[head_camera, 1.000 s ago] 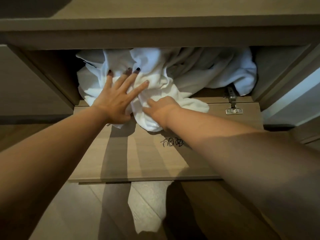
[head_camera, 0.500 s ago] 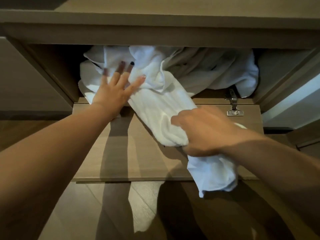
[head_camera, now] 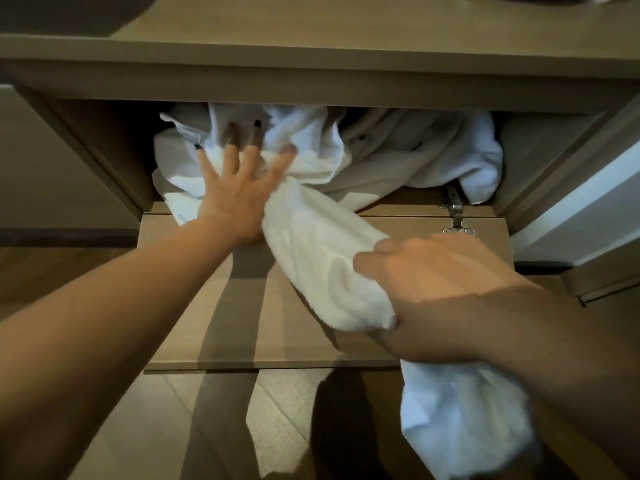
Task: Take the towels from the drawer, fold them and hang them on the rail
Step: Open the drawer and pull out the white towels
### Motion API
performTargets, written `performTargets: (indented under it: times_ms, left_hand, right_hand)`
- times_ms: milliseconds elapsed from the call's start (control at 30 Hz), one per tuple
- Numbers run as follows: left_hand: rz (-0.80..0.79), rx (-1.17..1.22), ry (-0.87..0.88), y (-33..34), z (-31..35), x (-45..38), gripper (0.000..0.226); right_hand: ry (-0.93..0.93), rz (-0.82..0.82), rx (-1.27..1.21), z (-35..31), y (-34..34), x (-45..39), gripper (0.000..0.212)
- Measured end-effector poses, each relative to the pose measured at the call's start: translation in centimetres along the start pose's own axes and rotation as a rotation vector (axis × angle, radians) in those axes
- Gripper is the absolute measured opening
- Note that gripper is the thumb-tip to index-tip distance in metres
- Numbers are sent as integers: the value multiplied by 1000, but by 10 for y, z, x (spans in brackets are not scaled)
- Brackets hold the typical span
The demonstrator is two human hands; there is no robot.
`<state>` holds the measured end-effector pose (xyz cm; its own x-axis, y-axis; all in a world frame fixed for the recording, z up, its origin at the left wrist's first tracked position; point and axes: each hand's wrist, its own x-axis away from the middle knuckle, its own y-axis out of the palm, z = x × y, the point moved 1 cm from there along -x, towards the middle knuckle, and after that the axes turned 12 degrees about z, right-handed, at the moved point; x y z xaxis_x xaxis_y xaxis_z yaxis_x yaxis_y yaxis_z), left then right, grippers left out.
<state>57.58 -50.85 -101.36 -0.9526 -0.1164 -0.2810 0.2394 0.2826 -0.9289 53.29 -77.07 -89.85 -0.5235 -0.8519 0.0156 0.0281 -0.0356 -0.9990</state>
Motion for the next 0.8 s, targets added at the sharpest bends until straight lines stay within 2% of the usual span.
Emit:
performTargets:
  times_ms: [67,133,200,267,333,400,467,500,567,667,733,800]
  left_hand:
    - [0,9,30,1,23,7,104]
    - [67,65,7,0,38,16,90]
    - [223,297,-94,-8,43,24,74]
    - [355,511,-182,-16,42,29,62]
    - [393,637,-246,-28,42,31,67]
    - [436,845,-282,-37,46,37,75]
    - [395,1004,-312,-39,51,44,46]
    - [302,1041,-360,-38,54,46,41]
    - [155,1094,-464,-39,62,53,58]
    - [215,1195,-443,-43,67,62,43]
    - [200,1308,-364,-43,64,66,55]
    - [124,1338,-202,-40,59,69,72]
  right_hand:
    - [-54,99,32,8,12,-13,36]
    - [-167,175,99,14,32,-27,51]
    - [-238,247,74,16,51,-38,66]
    - [-241,335,-96,16,68,-44,87]
    - [-195,414,-247,16,82,-45,107]
    - [-144,482,-333,16,92,-46,116]
    - [-107,537,-401,19,97,-48,116]
    - [-96,561,-421,22,98,-48,113]
    - [-69,585,-456,30,102,-46,114]
    - [96,575,-521,47,106,-35,120]
    - [166,590,-535,58,102,-24,104]
    - [158,622,-528,65,94,-16,81]
